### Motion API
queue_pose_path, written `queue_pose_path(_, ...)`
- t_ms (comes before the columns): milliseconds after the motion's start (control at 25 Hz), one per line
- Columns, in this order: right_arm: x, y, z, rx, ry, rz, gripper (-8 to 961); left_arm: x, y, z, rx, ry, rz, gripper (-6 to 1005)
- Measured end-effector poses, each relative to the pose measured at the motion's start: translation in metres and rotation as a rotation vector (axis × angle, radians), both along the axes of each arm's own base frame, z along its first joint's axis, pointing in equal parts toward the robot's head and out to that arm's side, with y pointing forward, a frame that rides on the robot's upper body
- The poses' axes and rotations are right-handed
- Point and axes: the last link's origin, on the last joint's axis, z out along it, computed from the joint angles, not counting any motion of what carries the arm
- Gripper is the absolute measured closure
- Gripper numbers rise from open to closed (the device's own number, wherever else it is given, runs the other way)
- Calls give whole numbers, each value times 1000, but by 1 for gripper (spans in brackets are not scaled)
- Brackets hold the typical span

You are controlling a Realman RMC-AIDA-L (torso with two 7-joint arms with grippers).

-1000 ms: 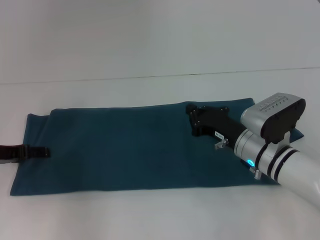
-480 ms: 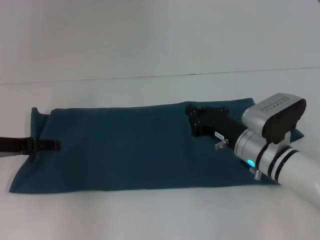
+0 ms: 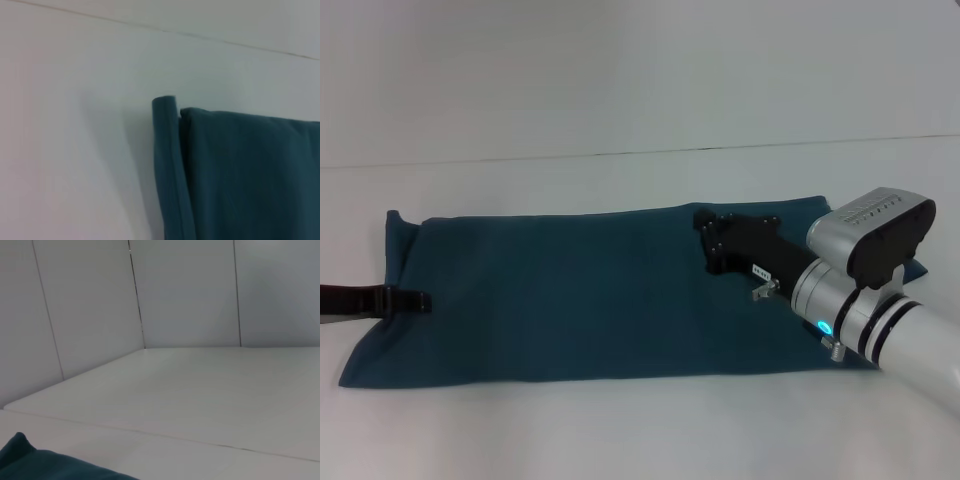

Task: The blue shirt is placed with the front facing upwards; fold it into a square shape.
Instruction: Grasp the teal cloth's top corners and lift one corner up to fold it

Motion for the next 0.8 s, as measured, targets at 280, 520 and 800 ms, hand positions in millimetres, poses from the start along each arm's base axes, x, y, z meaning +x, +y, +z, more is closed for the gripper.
queue_pose_path(280,1,-1,-1,-2,1,-3,954,0,0,-7,-47,45,-20,424)
queue_pose_path(520,1,-3,-2,-11,18,-15,954,0,2,-9,-40,68,-28,531)
queue_pose_path(800,3,-6,0,-8,46,-20,955,5,5,-4,-12,75,-43,871)
